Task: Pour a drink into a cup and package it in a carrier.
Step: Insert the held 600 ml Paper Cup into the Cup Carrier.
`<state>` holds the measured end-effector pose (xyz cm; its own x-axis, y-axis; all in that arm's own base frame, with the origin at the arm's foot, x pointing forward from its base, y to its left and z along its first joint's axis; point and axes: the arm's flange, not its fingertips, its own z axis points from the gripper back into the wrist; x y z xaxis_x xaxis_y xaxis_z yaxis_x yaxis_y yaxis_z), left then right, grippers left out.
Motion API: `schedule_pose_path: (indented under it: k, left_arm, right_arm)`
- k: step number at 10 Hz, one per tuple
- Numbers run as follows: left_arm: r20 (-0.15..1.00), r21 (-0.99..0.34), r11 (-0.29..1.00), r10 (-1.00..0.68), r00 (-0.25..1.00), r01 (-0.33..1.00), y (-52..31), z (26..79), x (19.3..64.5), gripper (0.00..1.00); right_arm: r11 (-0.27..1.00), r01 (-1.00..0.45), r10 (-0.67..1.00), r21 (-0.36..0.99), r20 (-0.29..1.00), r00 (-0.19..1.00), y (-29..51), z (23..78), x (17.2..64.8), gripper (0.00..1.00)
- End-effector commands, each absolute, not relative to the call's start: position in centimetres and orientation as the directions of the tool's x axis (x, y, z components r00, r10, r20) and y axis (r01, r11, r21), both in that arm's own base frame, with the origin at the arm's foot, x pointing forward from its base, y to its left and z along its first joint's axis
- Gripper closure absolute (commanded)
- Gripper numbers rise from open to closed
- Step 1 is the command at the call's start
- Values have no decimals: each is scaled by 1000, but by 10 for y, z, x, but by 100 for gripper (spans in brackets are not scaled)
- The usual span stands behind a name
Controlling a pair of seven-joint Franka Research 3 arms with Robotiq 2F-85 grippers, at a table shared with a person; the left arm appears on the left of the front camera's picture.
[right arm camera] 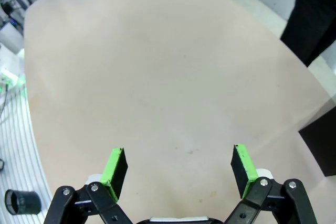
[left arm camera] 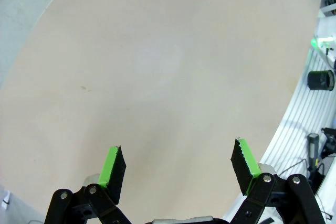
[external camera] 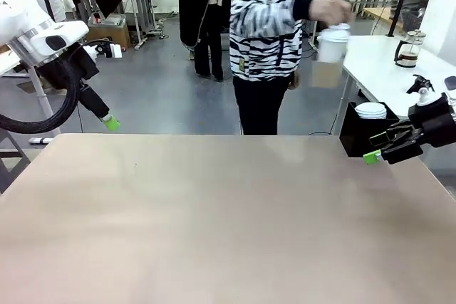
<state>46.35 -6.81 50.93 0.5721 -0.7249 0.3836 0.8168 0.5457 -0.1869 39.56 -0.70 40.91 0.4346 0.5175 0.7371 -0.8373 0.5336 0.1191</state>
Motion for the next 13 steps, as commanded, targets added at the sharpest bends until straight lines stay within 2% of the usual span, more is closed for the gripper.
schedule_pose_path:
  k: [1,13]
  left_arm:
    - [367,-185,550,-730,577,814,-66,511,463,0]
    - [367,-185,550,-730,577,814,-66,511,463,0]
  right_arm:
    - [528,-840,516,126,738,434,-7,410,394,0]
    - [528,-840,516,126,738,434,-7,410,394,0]
